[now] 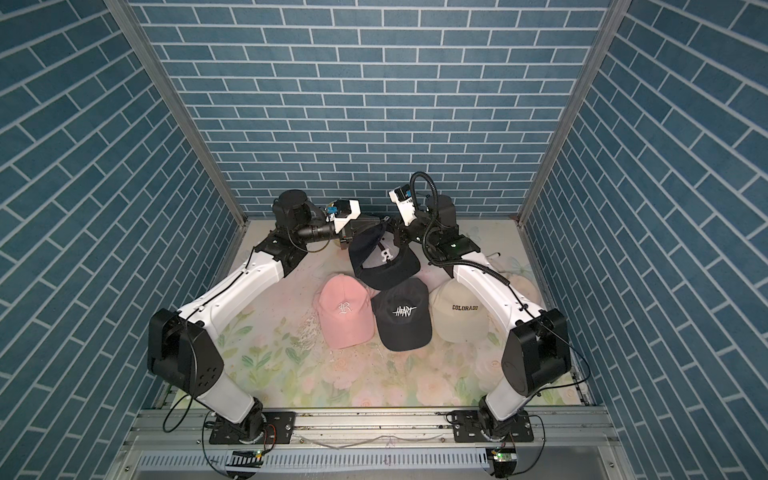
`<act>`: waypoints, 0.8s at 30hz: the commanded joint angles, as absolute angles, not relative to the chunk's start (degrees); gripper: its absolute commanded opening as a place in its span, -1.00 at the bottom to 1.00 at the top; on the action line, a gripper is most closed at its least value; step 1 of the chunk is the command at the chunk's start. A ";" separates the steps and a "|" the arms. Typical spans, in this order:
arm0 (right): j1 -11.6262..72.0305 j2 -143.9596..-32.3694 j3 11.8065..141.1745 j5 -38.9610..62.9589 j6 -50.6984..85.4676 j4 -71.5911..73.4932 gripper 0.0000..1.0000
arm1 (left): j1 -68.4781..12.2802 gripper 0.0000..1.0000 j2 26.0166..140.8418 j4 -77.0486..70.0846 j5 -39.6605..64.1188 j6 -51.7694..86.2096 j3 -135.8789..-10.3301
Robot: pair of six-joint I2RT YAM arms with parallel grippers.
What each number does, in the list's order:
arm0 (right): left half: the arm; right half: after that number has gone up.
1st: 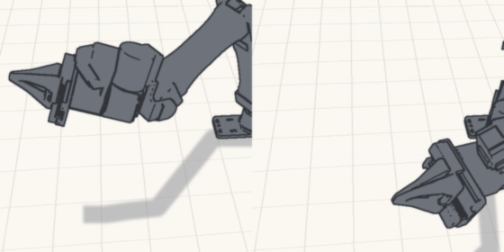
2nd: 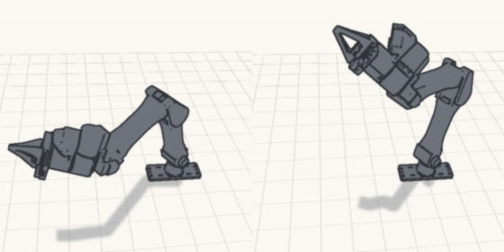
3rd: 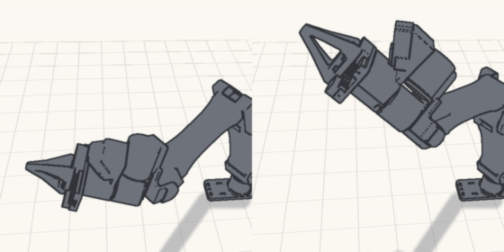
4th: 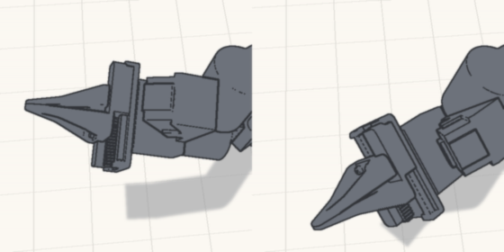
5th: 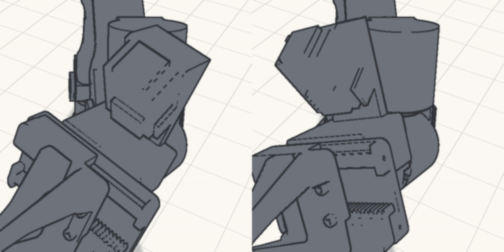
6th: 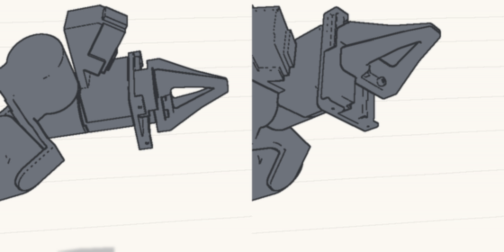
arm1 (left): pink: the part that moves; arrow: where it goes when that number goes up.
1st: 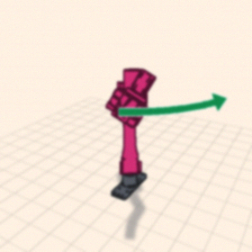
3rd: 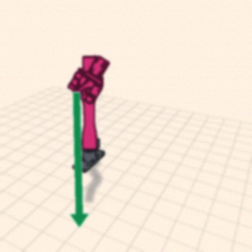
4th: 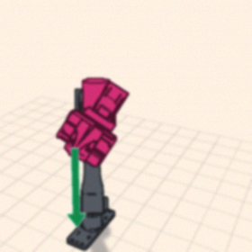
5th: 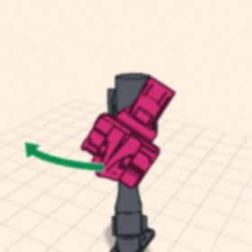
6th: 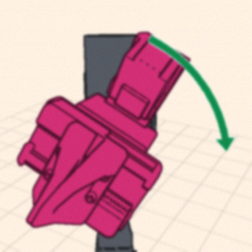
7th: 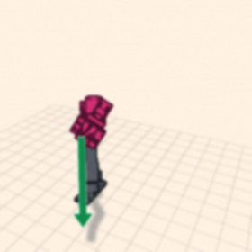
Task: Open the adjustable buckle of the baseball cap
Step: Open the adjustable buckle on the baseball cap.
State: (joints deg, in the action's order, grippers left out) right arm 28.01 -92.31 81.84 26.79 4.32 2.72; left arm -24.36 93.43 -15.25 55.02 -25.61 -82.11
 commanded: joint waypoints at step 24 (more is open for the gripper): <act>27.51 -96.81 97.17 17.83 12.12 -11.48 -1.00 | -31.24 0.24 90.92 -20.25 25.98 -23.65 -79.05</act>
